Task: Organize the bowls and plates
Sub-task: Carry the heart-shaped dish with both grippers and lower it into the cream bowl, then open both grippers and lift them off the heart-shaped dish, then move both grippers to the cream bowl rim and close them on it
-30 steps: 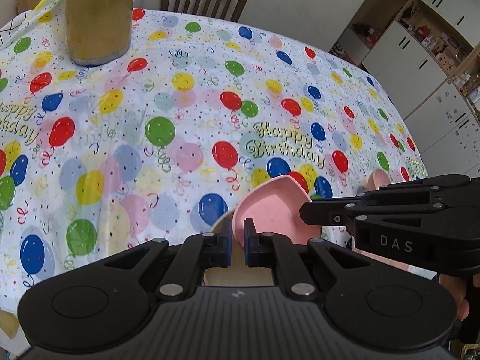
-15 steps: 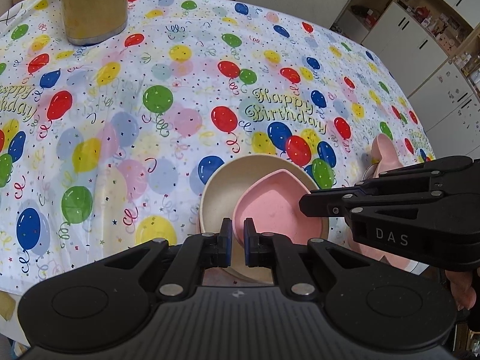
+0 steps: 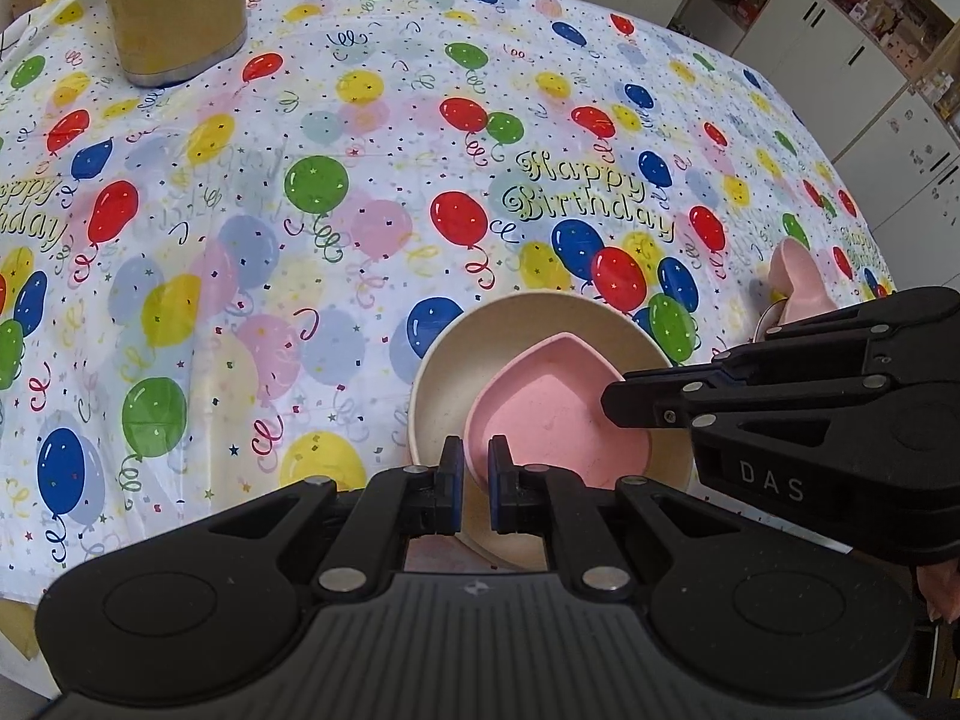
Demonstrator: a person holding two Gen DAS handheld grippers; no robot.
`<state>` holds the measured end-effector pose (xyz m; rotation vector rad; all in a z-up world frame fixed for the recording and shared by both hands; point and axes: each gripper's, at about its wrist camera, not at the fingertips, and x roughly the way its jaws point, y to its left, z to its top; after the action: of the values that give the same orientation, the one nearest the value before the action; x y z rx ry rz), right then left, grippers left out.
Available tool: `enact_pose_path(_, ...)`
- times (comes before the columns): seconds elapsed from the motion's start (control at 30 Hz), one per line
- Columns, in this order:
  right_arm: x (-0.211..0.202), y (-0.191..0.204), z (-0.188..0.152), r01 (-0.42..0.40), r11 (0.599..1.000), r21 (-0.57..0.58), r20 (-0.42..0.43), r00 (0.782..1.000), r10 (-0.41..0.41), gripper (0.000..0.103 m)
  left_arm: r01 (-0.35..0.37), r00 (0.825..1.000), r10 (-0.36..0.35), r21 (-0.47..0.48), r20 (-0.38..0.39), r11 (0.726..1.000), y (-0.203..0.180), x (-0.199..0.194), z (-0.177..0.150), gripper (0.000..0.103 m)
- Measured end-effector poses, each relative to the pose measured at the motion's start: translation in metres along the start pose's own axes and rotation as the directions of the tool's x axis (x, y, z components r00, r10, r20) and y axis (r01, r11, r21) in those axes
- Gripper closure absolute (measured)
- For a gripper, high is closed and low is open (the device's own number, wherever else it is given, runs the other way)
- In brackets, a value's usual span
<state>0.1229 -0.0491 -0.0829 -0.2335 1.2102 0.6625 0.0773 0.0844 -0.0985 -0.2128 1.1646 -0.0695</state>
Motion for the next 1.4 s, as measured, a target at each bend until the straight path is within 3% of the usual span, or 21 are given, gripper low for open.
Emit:
enact_pose_path(0.23, 0.002, -0.001, 0.001, 0.010, 1.000, 0.004, -0.002, 1.000, -0.010, 0.101, -0.011, 1.000, 0.011, 0.022, -0.009, 1.000, -0.002, 0.005, 0.004, 0.096)
enact_pose_path(0.4, -0.001, 0.001, 0.001, -0.001, 1.000, 0.002, 0.005, 1.000, 0.001, 0.091, -0.017, 1.000, 0.017, 0.027, -0.009, 0.999, -0.005, 0.005, 0.004, 0.096)
enact_pose_path(0.53, -0.008, -0.002, -0.001, -0.016, 1.000, 0.012, 0.023, 1.000, 0.016, 0.089, -0.009, 1.000, 0.009, 0.028, -0.003, 1.000, -0.007, 0.002, 0.001, 0.095)
enact_pose_path(1.03, -0.055, -0.008, -0.020, -0.051, 0.998, 0.037, 0.145, 0.988, 0.045, 0.070, 0.021, 0.994, -0.025, 0.037, 0.110, 0.999, -0.018, -0.044, -0.015, 0.089)
enact_pose_path(1.13, -0.064, -0.007, -0.025, -0.054, 0.998, 0.042, 0.168, 0.985, 0.047, 0.066, 0.016, 0.991, -0.021, 0.040, 0.129, 0.999, -0.019, -0.051, -0.018, 0.081)
enact_pose_path(1.23, -0.073, -0.005, -0.029, -0.055, 0.998, 0.043, 0.193, 0.980, 0.046, 0.062, 0.011, 0.988, -0.017, 0.042, 0.156, 0.999, -0.018, -0.059, -0.023, 0.059)
enact_pose_path(1.27, -0.075, -0.004, -0.030, -0.055, 0.997, 0.045, 0.198, 0.979, 0.045, 0.061, 0.007, 0.986, -0.014, 0.040, 0.169, 0.999, -0.017, -0.061, -0.024, 0.045)
enact_pose_path(1.3, -0.077, -0.003, -0.031, -0.055, 0.997, 0.046, 0.205, 0.978, 0.044, 0.060, 0.003, 0.983, -0.010, 0.037, 0.183, 0.999, -0.016, -0.064, -0.025, 0.040)
enact_pose_path(1.4, -0.083, -0.002, -0.034, -0.056, 0.997, 0.061, 0.222, 0.974, 0.041, 0.053, 0.008, 0.980, -0.013, 0.027, 0.196, 1.000, -0.012, -0.069, -0.027, 0.039)
